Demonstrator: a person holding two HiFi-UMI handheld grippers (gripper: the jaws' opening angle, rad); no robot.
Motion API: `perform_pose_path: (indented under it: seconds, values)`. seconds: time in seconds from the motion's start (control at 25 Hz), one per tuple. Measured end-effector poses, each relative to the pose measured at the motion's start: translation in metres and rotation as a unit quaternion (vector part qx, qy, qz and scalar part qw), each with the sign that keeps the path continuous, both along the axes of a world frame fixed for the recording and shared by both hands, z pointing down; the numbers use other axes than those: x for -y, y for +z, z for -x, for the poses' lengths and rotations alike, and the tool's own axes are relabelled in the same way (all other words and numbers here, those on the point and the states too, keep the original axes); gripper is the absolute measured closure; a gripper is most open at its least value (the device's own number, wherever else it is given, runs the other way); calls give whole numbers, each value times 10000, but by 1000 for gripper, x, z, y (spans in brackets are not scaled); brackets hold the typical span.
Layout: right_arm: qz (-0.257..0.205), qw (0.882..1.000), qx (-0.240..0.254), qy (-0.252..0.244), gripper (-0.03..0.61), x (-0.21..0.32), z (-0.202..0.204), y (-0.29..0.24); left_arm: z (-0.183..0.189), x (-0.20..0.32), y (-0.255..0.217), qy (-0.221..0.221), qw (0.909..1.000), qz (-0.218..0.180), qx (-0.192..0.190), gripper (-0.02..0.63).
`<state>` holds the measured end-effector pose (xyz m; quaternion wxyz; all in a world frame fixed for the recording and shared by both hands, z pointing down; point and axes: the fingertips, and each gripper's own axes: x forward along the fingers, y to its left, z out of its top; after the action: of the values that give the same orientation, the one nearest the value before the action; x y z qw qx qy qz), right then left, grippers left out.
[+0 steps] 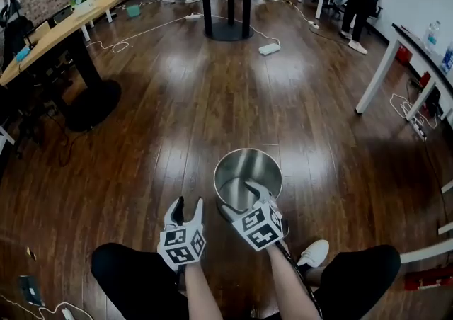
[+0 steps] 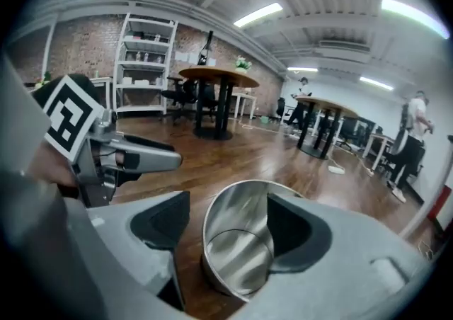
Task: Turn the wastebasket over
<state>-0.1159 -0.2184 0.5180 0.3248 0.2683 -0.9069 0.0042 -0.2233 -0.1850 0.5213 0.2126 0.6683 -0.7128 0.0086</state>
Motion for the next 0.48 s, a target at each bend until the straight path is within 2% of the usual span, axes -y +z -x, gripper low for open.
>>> perform_pose_path:
  seconds: [0.08,0.16,0.2,0.36,0.48]
  values:
    - [131,9995,-201,-215,281,5,23,19,7,1,7,-83,9999,22,-60,351]
    - [172,9984,-433,-325,381,11,37,36,9,-1,12,-111,9999,72,-59,351]
    - [192,9976,-565,-362,407,14,44,45,10,-2,15,-118,9999,96,-55,353]
    - [292,9937,-1033,-336,415,20,61,79,18,-9,26,-154,9996,213,-95,354]
    - [396,9924,-1135,-243,496,21,67,89,22,-12,30,-165,9995,235,-95,354]
